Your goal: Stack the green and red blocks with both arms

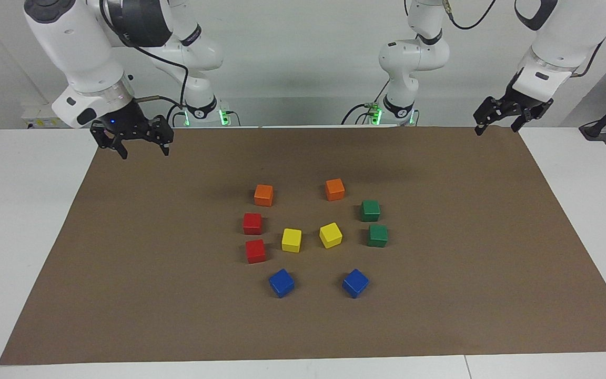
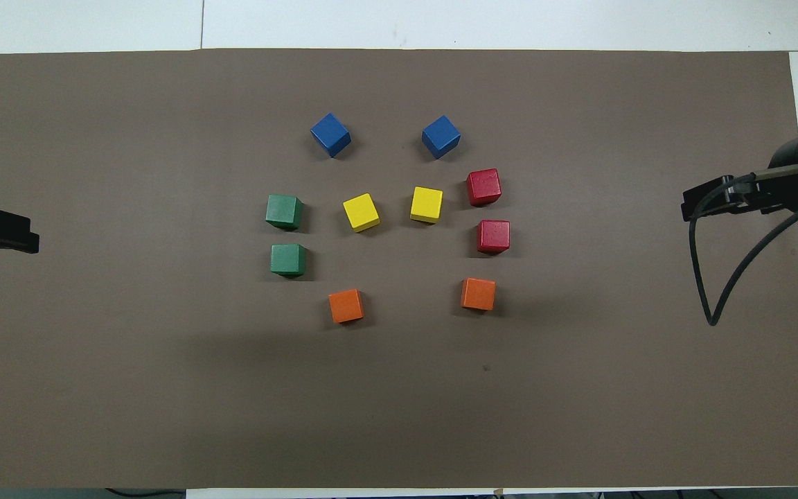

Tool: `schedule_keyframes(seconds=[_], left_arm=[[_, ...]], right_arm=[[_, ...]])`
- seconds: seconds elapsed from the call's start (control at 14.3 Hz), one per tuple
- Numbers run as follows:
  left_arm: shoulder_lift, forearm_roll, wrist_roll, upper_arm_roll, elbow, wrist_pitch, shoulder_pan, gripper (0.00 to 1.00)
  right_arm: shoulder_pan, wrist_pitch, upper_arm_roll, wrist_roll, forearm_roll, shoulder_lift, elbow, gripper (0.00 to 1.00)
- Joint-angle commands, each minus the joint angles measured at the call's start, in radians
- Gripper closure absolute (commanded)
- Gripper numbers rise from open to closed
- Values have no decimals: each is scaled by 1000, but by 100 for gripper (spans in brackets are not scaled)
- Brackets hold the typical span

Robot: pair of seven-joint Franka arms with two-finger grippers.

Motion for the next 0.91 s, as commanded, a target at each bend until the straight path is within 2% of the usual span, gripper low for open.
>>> schedule_keyframes(seconds=[0.0,0.7,0.84], left_arm=[[-1,9,17,1,1,10,8,0],[-10,9,14,1,-22,8,6,0],[-25,9,9,-5,-56,18,-15,0]], right_arm=[[-13,-14,10,-7,-11,-4,-4,0],[-10,-11,10,-7,-9,-5,-7,0],[3,-5,11,10,-9,-5,-11,0]])
